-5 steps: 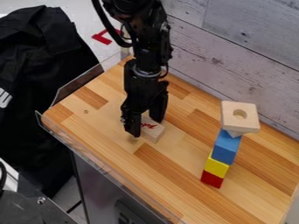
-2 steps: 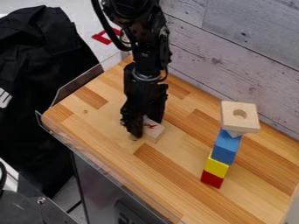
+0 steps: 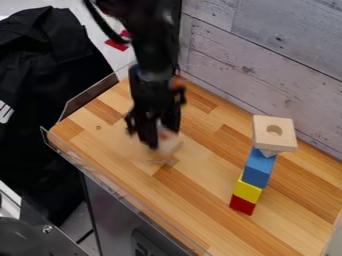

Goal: Put the rectangular on top of the square with a hole

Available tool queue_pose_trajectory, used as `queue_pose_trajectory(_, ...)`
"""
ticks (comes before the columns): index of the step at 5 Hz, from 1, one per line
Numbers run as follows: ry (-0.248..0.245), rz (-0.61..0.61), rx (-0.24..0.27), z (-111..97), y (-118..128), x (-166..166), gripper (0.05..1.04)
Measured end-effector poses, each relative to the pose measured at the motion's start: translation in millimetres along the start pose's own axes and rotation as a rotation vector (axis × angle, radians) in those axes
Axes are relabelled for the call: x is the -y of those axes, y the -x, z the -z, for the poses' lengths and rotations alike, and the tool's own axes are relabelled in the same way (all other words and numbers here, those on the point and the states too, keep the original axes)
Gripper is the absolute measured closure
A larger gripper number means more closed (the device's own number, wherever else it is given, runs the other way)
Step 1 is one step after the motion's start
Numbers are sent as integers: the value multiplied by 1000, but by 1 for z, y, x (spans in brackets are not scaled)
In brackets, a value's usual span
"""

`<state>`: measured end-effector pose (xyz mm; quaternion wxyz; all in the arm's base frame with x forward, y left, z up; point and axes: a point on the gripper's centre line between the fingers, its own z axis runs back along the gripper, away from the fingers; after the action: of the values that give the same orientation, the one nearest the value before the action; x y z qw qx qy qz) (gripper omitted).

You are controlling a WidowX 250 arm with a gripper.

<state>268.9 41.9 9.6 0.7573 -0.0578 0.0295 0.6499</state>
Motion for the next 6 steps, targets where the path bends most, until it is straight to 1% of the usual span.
queue_pose_trajectory(1, 77, 141, -90, -34, 3, -3, 532)
queue_pose_trajectory(2, 143, 224, -81, -74, 9, -4, 532)
queue_pose_trajectory(3, 163, 282, -54, -98, 19, -5, 532)
queue_pose_trajectory(4, 192, 452, -10, -126, 51, 5, 532)
queue_pose_trajectory(5, 212, 623, 43, -145, 82, 10, 532)
queue_pose_trajectory(6, 197, 767, 83, -148, 108, 11, 532)
